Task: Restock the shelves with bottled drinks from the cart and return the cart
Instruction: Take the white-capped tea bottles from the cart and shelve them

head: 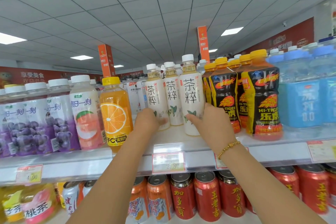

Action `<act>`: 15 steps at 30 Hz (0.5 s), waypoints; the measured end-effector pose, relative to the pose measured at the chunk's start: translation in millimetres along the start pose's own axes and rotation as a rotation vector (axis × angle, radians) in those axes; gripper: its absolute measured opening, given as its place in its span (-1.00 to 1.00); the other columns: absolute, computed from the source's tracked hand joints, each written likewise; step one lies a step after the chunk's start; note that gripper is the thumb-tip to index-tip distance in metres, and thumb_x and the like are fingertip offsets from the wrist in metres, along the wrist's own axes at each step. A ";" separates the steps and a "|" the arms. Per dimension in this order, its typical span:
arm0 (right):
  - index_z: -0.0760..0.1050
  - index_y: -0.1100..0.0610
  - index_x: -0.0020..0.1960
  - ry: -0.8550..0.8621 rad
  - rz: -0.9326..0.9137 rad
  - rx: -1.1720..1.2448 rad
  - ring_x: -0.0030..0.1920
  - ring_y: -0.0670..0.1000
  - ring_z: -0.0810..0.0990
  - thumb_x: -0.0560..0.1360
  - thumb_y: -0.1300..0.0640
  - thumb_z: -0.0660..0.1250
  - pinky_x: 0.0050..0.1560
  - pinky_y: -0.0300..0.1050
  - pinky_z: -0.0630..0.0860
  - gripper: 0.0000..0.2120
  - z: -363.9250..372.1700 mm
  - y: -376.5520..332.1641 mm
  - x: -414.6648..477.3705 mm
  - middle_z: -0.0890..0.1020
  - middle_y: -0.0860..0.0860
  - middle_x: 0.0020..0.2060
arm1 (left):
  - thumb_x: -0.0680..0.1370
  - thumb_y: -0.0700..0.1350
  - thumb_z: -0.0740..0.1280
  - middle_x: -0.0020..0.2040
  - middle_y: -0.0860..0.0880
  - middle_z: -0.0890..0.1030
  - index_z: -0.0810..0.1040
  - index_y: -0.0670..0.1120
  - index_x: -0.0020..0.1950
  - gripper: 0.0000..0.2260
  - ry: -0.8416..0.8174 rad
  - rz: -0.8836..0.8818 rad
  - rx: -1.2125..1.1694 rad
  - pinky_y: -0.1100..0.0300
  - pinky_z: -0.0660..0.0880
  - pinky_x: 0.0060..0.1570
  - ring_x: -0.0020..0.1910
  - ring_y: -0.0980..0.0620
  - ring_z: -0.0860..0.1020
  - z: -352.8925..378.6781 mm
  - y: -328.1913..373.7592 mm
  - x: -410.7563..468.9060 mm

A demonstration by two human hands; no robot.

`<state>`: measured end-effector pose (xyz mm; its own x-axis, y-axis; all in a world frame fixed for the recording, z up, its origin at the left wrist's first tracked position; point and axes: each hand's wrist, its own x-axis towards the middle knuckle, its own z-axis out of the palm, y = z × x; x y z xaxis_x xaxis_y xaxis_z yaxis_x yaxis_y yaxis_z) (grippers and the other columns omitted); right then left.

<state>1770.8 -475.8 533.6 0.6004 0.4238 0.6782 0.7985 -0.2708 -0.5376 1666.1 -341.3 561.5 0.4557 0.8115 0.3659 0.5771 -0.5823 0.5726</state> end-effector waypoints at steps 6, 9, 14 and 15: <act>0.47 0.23 0.06 -0.022 -0.002 -0.038 -0.06 0.12 0.63 0.47 -0.12 0.32 -0.14 -0.04 0.59 -0.59 -3.9 -5.7 -2.6 0.63 0.13 -0.04 | 0.36 -0.10 0.53 0.15 0.00 0.58 0.47 -0.05 0.29 -0.47 -0.160 0.192 -0.513 0.25 0.53 -0.03 0.05 0.07 0.57 -8.2 10.1 -28.8; 0.49 0.21 0.06 -0.050 -0.035 -0.175 -0.06 0.12 0.63 0.54 -0.01 0.28 -0.18 -0.09 0.54 -0.72 -9.5 -7.7 -7.0 0.63 0.12 -0.04 | 0.37 -0.06 0.52 0.01 0.05 0.59 0.47 -0.04 0.24 -0.52 -0.289 0.218 -0.488 0.17 0.57 0.00 0.00 0.07 0.58 2.3 27.2 -30.0; 0.49 0.07 0.02 -0.063 -0.228 -0.436 -0.07 0.08 0.61 0.61 0.02 0.08 -0.21 -0.13 0.43 -0.76 -29.8 4.9 -33.4 0.63 0.03 -0.10 | 0.36 0.03 0.52 -0.10 -0.02 0.61 0.51 -0.06 -0.04 -0.69 -0.201 0.204 -0.433 -0.04 0.56 0.06 -0.06 -0.03 0.60 25.8 41.3 -27.3; 0.49 0.06 -0.02 -0.039 -0.263 -0.426 -0.11 0.08 0.61 0.60 -0.03 0.06 -0.20 -0.12 0.45 -0.73 -33.1 8.7 -38.5 0.64 0.02 -0.14 | 0.35 0.05 0.52 -0.08 -0.06 0.61 0.49 -0.04 -0.12 -0.71 -0.182 0.198 -0.418 -0.07 0.56 0.07 -0.05 -0.07 0.60 28.9 43.3 -25.6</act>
<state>1756.0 -523.1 519.4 0.3809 0.5552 0.7393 0.8747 -0.4756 -0.0935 1699.0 -388.7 555.7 0.6615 0.6435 0.3851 0.1632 -0.6247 0.7636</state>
